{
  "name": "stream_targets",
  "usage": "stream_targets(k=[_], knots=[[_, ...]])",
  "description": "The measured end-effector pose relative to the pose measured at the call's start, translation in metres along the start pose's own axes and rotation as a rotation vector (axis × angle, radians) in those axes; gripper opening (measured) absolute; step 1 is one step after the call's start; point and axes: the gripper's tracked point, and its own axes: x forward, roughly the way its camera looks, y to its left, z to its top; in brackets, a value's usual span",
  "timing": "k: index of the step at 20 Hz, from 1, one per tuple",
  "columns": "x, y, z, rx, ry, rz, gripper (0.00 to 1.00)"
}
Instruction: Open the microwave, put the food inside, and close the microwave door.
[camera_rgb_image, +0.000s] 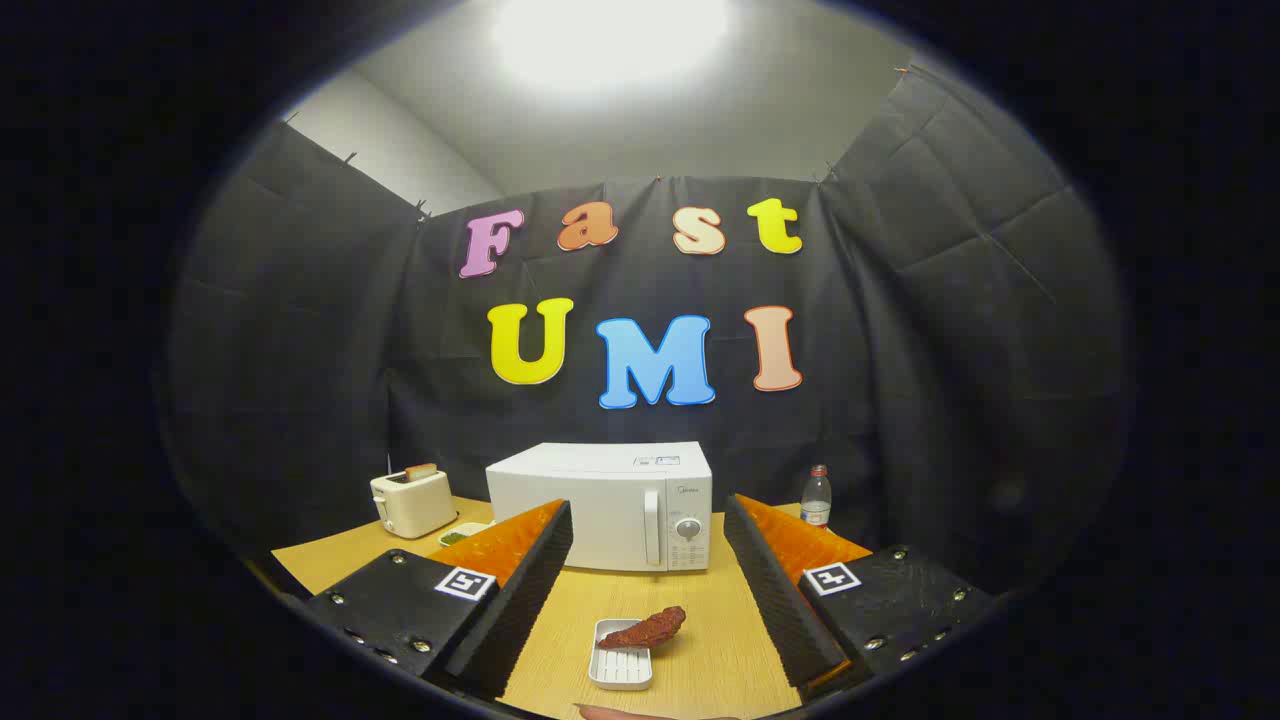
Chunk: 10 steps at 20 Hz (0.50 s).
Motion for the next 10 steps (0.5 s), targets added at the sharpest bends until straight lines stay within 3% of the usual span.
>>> stream_targets(k=[10], knots=[[-0.0006, 0.0093, -0.0025, -0.018, 0.001, 0.016, 0.97]])
